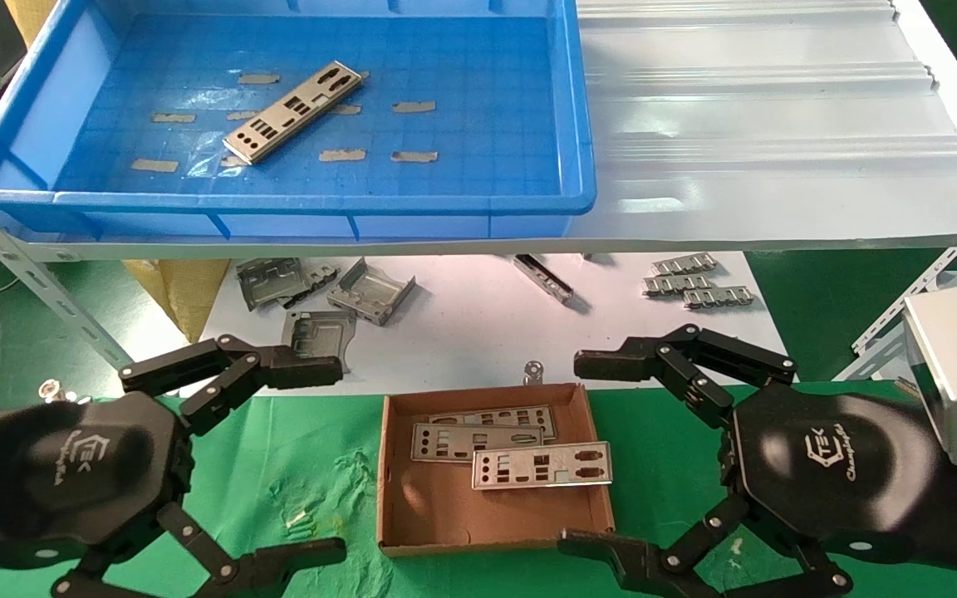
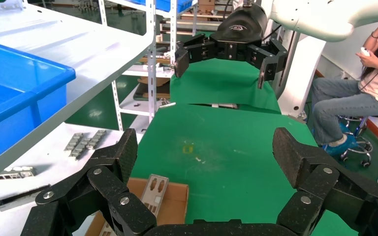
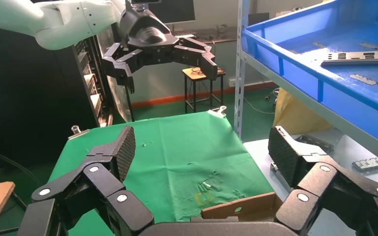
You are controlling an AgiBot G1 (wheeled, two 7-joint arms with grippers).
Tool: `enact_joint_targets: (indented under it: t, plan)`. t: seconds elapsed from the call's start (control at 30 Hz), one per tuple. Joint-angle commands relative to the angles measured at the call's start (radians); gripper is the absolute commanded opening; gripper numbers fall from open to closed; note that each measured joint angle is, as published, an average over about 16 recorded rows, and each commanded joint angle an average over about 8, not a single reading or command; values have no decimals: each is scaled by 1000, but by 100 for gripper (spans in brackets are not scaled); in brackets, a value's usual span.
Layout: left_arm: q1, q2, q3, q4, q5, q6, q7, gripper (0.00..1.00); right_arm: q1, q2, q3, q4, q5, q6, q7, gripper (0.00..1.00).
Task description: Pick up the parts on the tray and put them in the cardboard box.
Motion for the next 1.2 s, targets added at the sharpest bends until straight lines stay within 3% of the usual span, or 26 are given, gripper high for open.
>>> enact_joint_targets:
  t: [0.03, 1.2]
  plan:
    - [0, 0, 0, 1, 0, 0, 0, 100, 0, 0, 0, 0, 0, 0, 0, 100]
    - [-2, 2, 2, 4, 1, 1, 1, 100, 0, 0, 0, 0, 0, 0, 0, 100]
